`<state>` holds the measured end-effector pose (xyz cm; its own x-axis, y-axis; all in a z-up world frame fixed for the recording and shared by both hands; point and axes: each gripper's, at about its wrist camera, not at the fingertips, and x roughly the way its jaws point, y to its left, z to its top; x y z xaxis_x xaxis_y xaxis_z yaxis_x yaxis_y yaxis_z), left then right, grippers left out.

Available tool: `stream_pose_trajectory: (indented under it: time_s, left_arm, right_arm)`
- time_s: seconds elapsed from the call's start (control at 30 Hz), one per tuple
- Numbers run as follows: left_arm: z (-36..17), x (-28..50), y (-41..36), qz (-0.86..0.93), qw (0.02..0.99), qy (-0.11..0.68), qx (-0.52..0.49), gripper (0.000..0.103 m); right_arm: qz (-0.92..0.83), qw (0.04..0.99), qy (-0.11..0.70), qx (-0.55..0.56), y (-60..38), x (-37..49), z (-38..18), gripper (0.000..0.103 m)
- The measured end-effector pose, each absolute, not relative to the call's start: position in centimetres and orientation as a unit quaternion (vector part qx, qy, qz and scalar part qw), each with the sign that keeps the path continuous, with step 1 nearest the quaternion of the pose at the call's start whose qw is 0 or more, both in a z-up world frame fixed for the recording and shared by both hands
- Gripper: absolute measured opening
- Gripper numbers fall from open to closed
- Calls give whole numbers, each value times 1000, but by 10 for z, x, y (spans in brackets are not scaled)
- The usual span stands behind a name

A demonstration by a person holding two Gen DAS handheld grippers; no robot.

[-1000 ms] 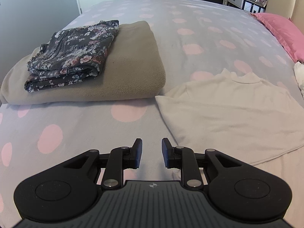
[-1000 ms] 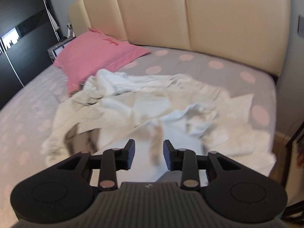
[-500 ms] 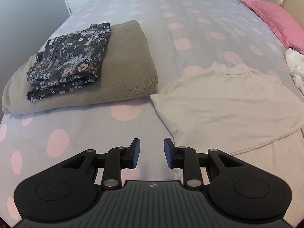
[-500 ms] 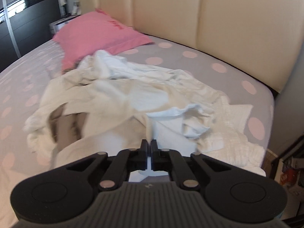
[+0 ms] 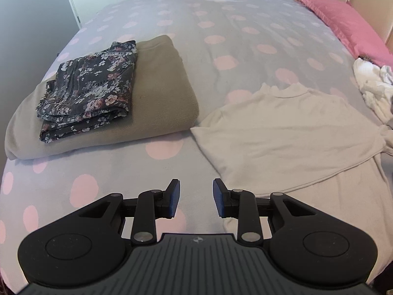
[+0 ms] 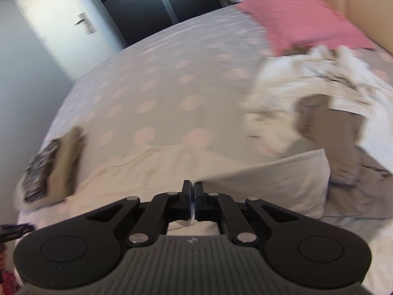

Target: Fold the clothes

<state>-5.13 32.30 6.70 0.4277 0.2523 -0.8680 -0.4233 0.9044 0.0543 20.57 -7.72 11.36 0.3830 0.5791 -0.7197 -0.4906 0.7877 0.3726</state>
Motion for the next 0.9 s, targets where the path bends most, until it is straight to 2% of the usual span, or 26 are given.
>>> stream_pose_trajectory:
  time_s: [0.23,0.5,0.6,0.77,0.83,0.9]
  left_arm:
    - [69,-51,317,177,850,490,-82,28]
    - [64,-50,321,169,850,493,-80,30]
    - [61,-50,322,161,851,492,-85,35]
    - [56,-48,319,139,855,490,-94,38]
    - [54,-46,316,136,855,492,-90,39]
    - [51,-44,315,135,854,494,-88,40]
  right_arm:
    - [435,779,452,-1,16,154,128,3]
    - [497,710,497,-53,97,123,83,3]
    - [501,700,504,-71,119,116,65,3]
    - [496,705,498,-92,149,115,45,3]
    - [493,711,494,-89,159,118,40,6]
    - [488,713,496,-80,168,123,34,14]
